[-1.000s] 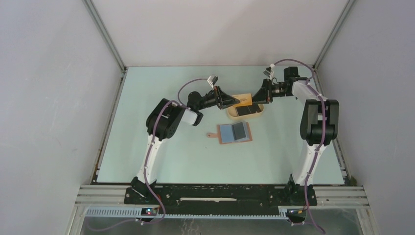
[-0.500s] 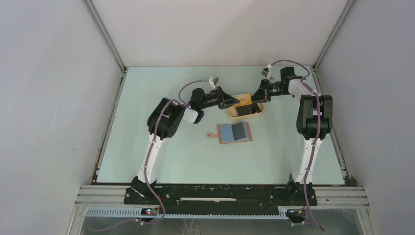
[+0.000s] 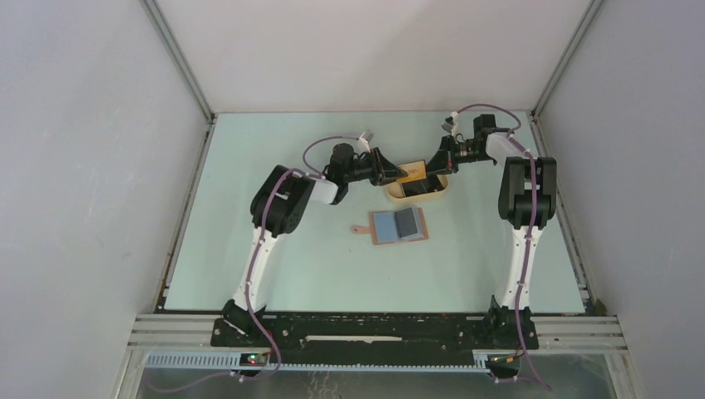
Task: Put the credit cards into the card holder
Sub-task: Place the credit card in the storage box.
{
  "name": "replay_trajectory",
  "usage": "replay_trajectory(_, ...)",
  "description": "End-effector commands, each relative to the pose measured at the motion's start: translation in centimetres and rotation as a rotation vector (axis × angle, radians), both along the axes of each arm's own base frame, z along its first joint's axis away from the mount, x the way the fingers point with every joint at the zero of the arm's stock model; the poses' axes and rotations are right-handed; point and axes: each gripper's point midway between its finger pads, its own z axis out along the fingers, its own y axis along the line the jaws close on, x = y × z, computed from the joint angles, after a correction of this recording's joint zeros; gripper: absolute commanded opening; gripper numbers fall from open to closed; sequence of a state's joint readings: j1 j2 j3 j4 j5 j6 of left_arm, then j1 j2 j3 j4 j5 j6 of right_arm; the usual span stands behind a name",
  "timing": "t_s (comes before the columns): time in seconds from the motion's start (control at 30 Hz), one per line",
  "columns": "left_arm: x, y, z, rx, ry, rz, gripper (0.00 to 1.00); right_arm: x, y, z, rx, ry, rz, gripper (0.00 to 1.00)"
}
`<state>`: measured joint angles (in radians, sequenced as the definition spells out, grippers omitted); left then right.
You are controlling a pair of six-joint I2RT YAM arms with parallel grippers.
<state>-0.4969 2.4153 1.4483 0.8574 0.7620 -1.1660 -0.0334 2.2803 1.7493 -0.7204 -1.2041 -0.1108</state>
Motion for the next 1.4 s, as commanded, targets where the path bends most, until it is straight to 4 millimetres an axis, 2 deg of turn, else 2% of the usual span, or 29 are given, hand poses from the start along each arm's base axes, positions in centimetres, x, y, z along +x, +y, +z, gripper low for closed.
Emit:
replay_trajectory(0.0, 1.0, 0.1, 1.6, 0.035, -0.079, 0.017, 0.30, 0.9, -1.2, 0.9, 0.001, -0.045, -0.012, 0.00)
replay_trajectory(0.27, 0.9, 0.3, 1.7, 0.066, -0.096, 0.023, 0.34, 1.2, -3.7, 1.4, -0.019, -0.075, -0.052, 0.00)
replay_trajectory(0.63, 1.1, 1.1, 1.9, 0.142, -0.129, 0.059, 0.36, 1.5, -6.4, 3.5, -0.117, -0.189, -0.106, 0.00)
replay_trajectory(0.8, 1.4, 2.3, 3.8, 0.227, -0.209, 0.112, 0.38, 0.6, -6.8, 5.4, -0.129, -0.264, -0.086, 0.00)
replay_trajectory(1.03, 1.0, 5.2, 8.2, 0.361, -0.370, 0.210, 0.45, -2.7, -6.5, 9.4, -0.150, -0.442, -0.014, 0.00)
replay_trajectory(1.13, -0.2, 6.7, 10.2, 0.383, -0.446, 0.243, 0.46, -4.9, -5.8, 11.4, -0.154, -0.525, 0.022, 0.00)
replay_trajectory(1.2, -1.4, 7.9, 11.5, 0.392, -0.512, 0.282, 0.47, -6.9, -5.0, 12.6, -0.160, -0.578, 0.058, 0.00)
replay_trajectory(1.23, -2.5, 8.7, 13.1, 0.382, -0.567, 0.315, 0.47, -8.0, -4.5, 13.3, -0.165, -0.610, 0.077, 0.00)
replay_trajectory(1.27, -3.6, 9.5, 13.9, 0.382, -0.614, 0.335, 0.48, -9.1, -3.9, 13.8, -0.167, -0.638, 0.100, 0.00)
replay_trajectory(1.37, -7.4, 11.6, 14.3, 0.378, -0.711, 0.373, 0.53, -12.9, -1.6, 14.8, -0.200, -0.736, 0.192, 0.00)
